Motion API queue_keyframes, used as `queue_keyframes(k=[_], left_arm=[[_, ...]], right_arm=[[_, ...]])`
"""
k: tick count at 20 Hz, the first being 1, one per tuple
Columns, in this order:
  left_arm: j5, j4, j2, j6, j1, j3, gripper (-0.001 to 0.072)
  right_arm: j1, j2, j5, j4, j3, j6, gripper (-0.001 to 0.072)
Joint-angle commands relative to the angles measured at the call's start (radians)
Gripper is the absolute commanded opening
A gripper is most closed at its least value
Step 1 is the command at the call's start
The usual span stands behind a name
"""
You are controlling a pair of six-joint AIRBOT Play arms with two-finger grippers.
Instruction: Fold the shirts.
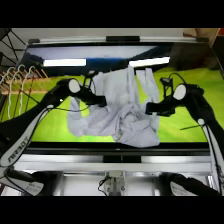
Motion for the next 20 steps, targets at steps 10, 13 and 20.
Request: queue_keyframes(k=[10, 13, 20], left_arm=[[-0.025, -0.151, -0.140, 0.087, -0.020, 0.033, 0.0073], [-0.027, -0.150, -0.120, 0.118, -0.003, 0.071, 0.0059], [-0.029, 0.000, 0.173, 0.115, 0.130, 0.284, 0.0058]], right_arm=[[-0.014, -0.220, 0.090, 0.097, 0.005, 0.008, 0.0590], [-0.006, -0.217, 0.069, 0.118, 0.007, 0.010, 0.0142], [-0.011, -0.063, -0.101, 0.122, 0.338, -0.185, 0.0094]])
